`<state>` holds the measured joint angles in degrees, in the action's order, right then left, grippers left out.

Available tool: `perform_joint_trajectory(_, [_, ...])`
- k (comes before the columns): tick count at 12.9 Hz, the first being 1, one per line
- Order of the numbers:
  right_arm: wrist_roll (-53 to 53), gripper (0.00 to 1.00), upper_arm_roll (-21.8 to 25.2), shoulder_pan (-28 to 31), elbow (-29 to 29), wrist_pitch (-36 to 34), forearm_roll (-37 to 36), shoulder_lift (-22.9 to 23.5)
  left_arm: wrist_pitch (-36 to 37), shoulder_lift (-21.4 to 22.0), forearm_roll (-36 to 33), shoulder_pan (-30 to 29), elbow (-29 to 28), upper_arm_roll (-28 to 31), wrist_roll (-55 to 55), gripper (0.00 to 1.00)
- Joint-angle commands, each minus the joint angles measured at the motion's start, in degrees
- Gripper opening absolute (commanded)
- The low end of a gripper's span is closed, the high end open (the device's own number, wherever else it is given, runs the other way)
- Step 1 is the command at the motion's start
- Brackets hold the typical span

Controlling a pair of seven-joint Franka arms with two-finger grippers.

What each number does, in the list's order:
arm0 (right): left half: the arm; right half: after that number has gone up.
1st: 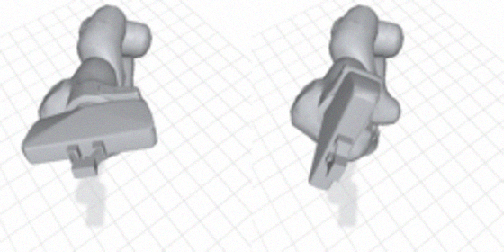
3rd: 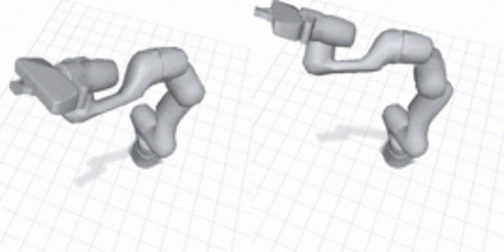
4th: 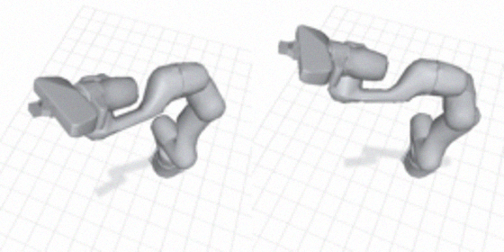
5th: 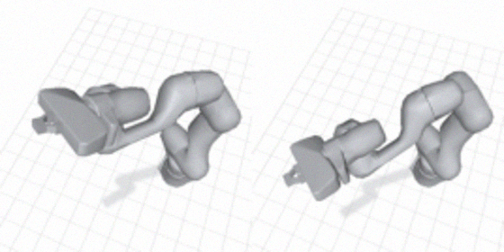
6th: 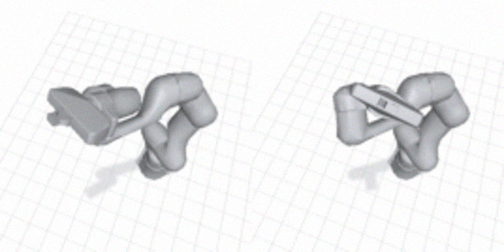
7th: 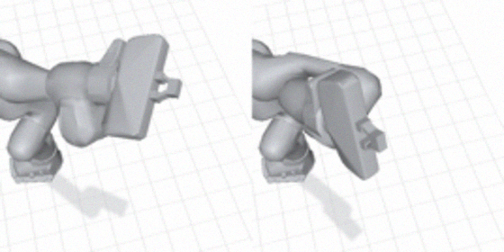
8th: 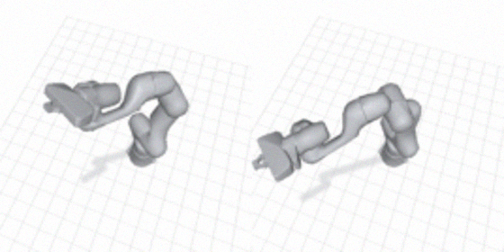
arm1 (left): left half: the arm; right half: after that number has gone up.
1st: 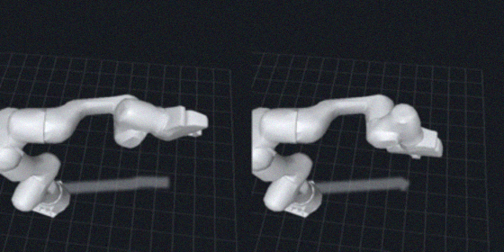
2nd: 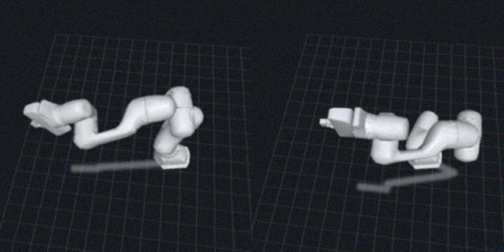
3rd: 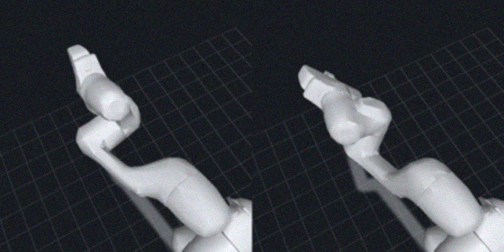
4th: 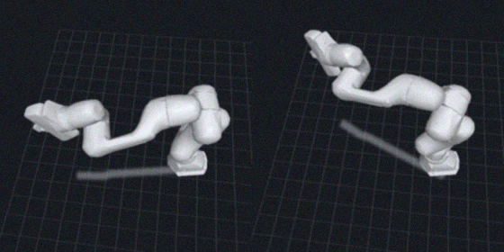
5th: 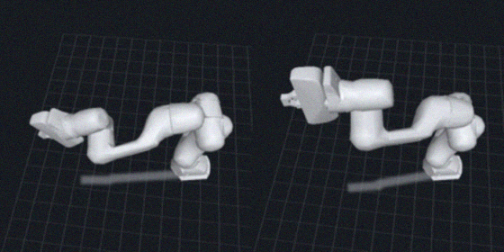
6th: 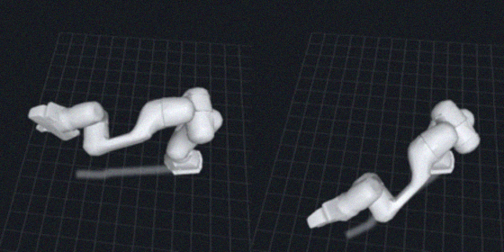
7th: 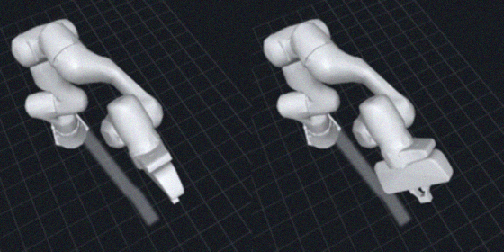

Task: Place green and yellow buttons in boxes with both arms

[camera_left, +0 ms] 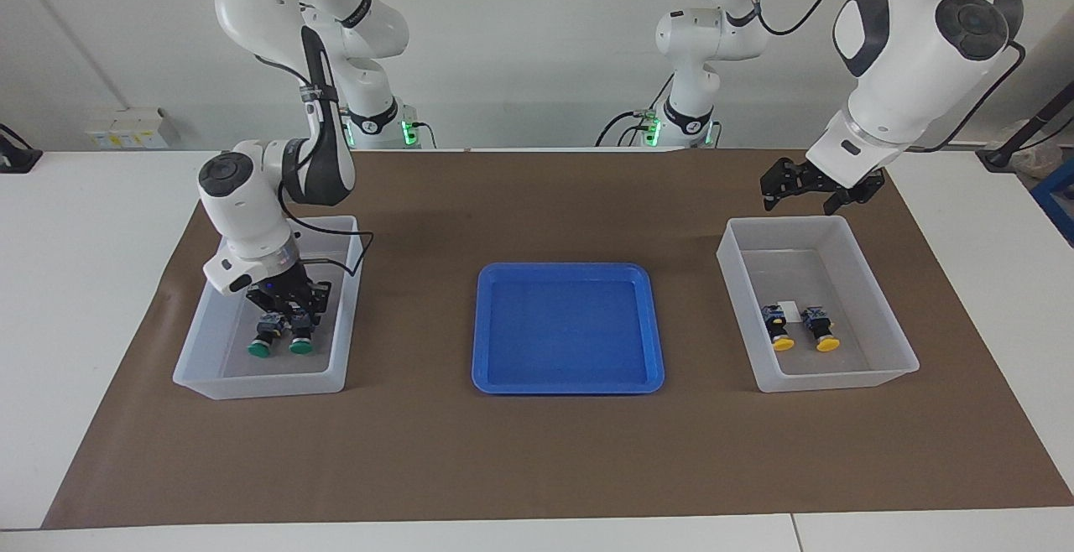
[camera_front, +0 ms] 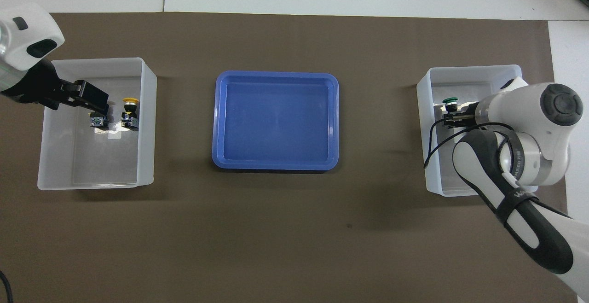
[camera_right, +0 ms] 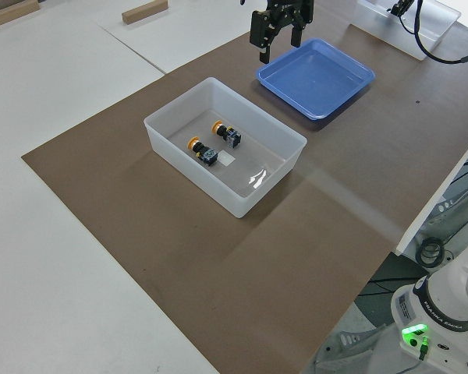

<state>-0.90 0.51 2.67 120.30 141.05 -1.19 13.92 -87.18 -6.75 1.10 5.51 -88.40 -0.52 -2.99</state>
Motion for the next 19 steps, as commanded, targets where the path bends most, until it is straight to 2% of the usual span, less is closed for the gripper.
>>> perform_joint_trajectory(1, [-1.56, 0.52, -0.77, 1.63, 0.99, 1.69, 0.93, -0.65, -2.11, 3.49, -1.01, 0.29, -5.37, 0.08, 1.76, 1.0])
perform_joint_trajectory(4, [-1.47, 0.6, -0.77, 1.72, 0.64, 1.69, 1.1, -0.65, -3.08, 3.58, -1.01, 0.03, -5.82, 0.08, 2.02, 1.0])
perform_joint_trajectory(6, [-1.21, 0.8, -0.77, 1.46, -0.41, 1.25, 1.1, -1.53, -2.21, 4.19, -1.01, -0.67, -5.82, 0.17, 2.72, 1.0])
perform_joint_trajectory(8, [-1.03, 1.0, -0.77, 1.11, -0.94, -0.67, 1.1, -4.5, -2.37, 5.16, -1.01, -2.42, -5.73, 0.6, 1.85, 1.0])
perform_joint_trajectory(11, [0.46, 1.0, -1.21, 0.32, -3.48, -11.54, 1.1, -10.39, -3.51, 5.34, -1.01, -3.23, -4.77, 0.61, 2.81, 1.0])
perform_joint_trajectory(14, [-0.06, 1.0, -1.21, 0.93, -3.84, -18.42, 1.1, -15.67, -4.92, 5.69, -1.18, -2.35, -5.91, 0.43, 3.07, 1.0])
perform_joint_trajectory(16, [0.02, 1.0, -0.69, 1.19, -7.95, -24.38, 1.19, -16.65, -6.5, 5.6, -1.27, -2.08, -5.82, 0.43, 3.52, 1.0])
perform_joint_trajectory(19, [0.46, 1.0, -0.6, 1.46, -18.66, -34.06, 1.28, -14.64, -8.09, 5.52, -2.58, -1.74, -5.82, 0.34, 3.08, 1.0])
